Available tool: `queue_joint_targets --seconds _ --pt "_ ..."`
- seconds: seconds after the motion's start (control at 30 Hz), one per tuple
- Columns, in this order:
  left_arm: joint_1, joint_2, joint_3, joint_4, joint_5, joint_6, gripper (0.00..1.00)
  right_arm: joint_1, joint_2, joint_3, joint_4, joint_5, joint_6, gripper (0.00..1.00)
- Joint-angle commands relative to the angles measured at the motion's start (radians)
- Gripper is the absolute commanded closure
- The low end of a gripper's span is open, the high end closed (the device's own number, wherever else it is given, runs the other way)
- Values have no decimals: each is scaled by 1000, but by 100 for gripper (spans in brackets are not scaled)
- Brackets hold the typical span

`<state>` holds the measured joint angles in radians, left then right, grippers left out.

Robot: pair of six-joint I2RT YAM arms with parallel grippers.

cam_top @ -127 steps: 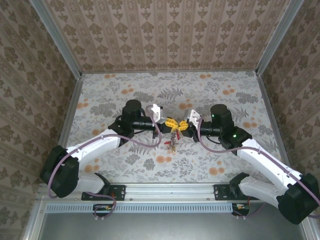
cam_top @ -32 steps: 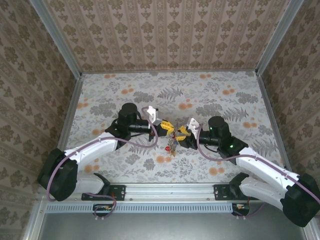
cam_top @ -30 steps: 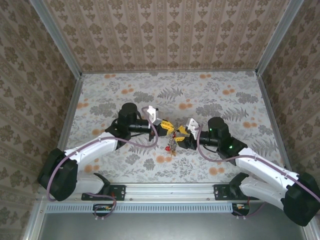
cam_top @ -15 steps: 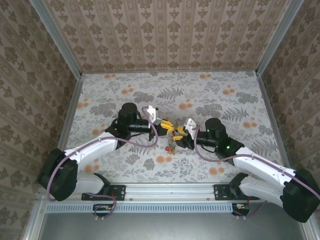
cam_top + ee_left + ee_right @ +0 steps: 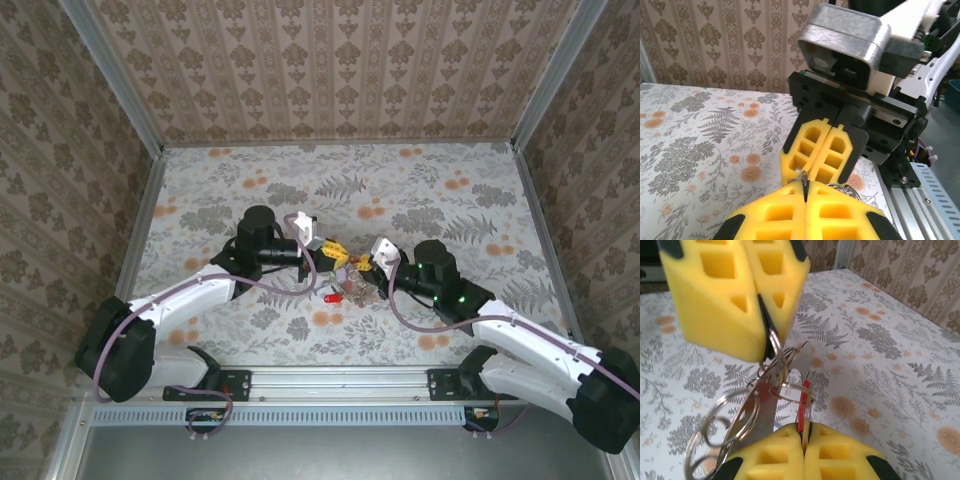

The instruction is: Put the keys on the keyring

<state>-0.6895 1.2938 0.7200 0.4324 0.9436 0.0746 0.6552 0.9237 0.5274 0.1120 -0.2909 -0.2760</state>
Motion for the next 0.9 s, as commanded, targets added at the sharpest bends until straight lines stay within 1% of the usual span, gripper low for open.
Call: queue_joint_targets --seconds 0.0,0.23,0.4,0.63,0.87 --pt "-3 -16 23 -1 -12 24 100 0 -32 74 -119 17 -81 100" --pt "-6 -10 24 -12 2 37 100 0 -8 183 -293 38 -163 100" --pt "-20 -11 51 -115 4 114 100 0 -3 227 -342 45 -181 100" --pt "-23 -12 43 -85 6 101 100 -4 41 254 -393 45 -186 100" --pt "-19 -4 46 -7 -6 33 100 -5 67 225 -377 -25 -209 100"
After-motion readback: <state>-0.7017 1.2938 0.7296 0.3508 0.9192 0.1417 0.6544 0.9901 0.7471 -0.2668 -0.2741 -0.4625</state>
